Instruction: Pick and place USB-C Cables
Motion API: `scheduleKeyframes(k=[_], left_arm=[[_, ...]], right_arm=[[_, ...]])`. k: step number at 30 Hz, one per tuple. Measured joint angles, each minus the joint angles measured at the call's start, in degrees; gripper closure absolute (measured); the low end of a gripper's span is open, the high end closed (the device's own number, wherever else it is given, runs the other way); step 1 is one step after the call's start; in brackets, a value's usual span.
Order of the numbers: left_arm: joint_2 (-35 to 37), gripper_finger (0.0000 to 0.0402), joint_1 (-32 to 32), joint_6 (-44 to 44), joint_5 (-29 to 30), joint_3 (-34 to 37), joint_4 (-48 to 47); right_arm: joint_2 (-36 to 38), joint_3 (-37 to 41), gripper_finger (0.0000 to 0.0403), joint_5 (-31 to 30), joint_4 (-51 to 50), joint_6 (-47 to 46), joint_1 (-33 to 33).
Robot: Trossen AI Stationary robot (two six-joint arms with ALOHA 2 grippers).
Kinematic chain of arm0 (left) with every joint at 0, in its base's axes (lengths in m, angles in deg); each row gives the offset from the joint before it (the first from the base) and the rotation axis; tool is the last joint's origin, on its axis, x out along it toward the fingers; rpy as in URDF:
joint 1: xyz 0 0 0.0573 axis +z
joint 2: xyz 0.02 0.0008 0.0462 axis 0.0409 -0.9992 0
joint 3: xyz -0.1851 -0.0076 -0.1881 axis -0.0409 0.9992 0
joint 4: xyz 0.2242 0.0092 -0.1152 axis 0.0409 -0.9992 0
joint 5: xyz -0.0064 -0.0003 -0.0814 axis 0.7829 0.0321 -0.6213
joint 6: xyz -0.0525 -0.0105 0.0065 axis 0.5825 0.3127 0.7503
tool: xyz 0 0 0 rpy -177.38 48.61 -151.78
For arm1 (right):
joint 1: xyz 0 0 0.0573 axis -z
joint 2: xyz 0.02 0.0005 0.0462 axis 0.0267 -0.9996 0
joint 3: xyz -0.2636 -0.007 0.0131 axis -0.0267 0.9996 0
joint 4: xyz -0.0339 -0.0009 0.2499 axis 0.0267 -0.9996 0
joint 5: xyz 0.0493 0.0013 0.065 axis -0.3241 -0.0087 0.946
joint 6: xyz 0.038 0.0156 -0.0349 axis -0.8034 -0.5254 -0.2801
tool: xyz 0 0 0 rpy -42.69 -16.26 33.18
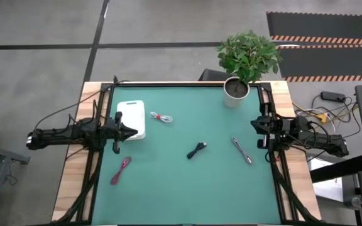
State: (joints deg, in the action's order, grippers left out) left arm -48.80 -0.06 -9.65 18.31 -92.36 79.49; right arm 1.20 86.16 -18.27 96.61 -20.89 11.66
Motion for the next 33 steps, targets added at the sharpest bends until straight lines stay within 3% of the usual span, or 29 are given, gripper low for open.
scheduleKeyframes(k=[1,5,7,14,18,21,22,25,28,33], left_arm=[[0.0,0.0394,0.0,3.0,0.0,0.0,0.3],[-0.4,0.0394,-0.1,32.6,0.1,0.8,4.5],[-0.3,0.0394,-0.1,37.4,1.8,0.9,6.2],[-0.4,0.0394,-0.1,33.7,6.5,1.5,7.2],[-0.5,0.0394,-0.1,33.8,13.4,3.9,13.7],[-0.7,0.0394,-0.1,33.8,15.1,5.4,18.2],[-0.8,0.0394,-0.1,33.8,15.1,5.5,19.3],[-1.0,0.0394,-0.1,33.4,15.2,5.4,19.8],[-1.5,0.0394,-0.1,32.5,15.2,5.5,19.6],[-3.3,0.0394,-0.1,31.0,15.3,5.5,19.7]], right_arm=[[0.0,0.0,0.0394,0.0,0.0,0.0,0.0],[0.0,0.0,0.0394,0.0,0.0,0.0,0.0],[0.0,0.0,0.0394,0.0,0.0,0.0,0.0],[0.0,0.0,0.0394,0.0,0.0,0.0,0.0],[0.0,0.0,0.0394,0.0,0.0,0.0,0.0],[0.0,0.0,0.0394,0.0,0.0,-0.2,0.0],[0.0,0.0,0.0394,0.1,0.0,-2.8,-0.1],[0.0,0.0,0.0394,3.0,0.1,-28.0,-0.1],[0.0,0.0,0.0394,0.0,-0.8,-29.4,0.0],[-1.7,0.0,0.0394,0.0,-2.1,-31.5,-0.1]])
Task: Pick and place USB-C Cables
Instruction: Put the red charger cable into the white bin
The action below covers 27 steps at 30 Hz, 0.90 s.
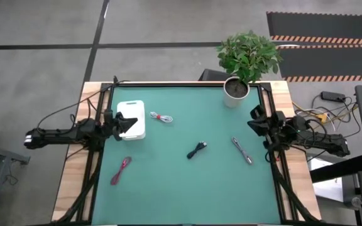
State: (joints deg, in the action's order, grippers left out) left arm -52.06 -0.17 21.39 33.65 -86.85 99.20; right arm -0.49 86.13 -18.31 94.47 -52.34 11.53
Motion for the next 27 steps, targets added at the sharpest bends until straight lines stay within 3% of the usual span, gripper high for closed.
scheduleKeyframes(k=[15,27], left_arm=[[-8.3,0.0394,-0.4,1.1,1.9,-1.6,9.8],[-24.5,0.0401,-2.5,1.3,-0.1,-16.4,9.2]], right_arm=[[-3.9,0.0,0.0394,-2.1,6.9,5.1,0.0],[-4.0,-1.6,0.0394,-6.0,7.6,11.6,0.0]])
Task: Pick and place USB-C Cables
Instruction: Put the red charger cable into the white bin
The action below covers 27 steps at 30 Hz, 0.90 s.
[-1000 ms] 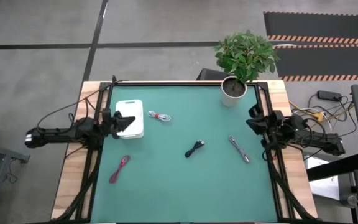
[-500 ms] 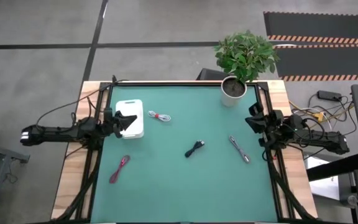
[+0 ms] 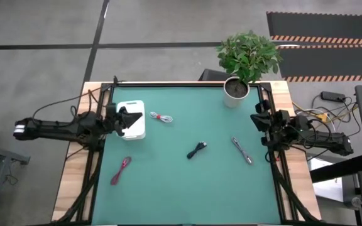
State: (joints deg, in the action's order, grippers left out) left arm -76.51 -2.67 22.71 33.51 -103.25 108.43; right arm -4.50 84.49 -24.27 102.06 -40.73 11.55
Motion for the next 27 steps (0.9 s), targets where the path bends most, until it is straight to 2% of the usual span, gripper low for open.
scheduleKeyframes(k=[5,10,17,22,27], left_arm=[[-9.3,0.0401,-4.3,2.2,-0.2,-9.5,-6.5],[-18.3,0.0401,-9.6,9.1,-0.3,-19.5,-20.4],[-29.5,0.0402,-18.8,27.9,-1.3,-33.2,-53.2],[-38.1,0.0402,-24.3,41.2,-10.1,-39.6,-69.8],[-45.0,0.0401,-27.4,47.3,-23.1,-40.9,-75.7]], right_arm=[[0.0,-1.3,0.0394,0.5,0.1,0.4,0.0],[0.0,-2.0,0.0394,0.5,-0.3,0.4,0.0],[0.0,-2.0,0.0394,0.5,-0.3,0.4,0.0],[0.0,-2.0,0.0394,0.5,-0.4,0.4,0.0],[0.0,-2.0,0.0394,0.5,-0.9,0.4,0.0]])
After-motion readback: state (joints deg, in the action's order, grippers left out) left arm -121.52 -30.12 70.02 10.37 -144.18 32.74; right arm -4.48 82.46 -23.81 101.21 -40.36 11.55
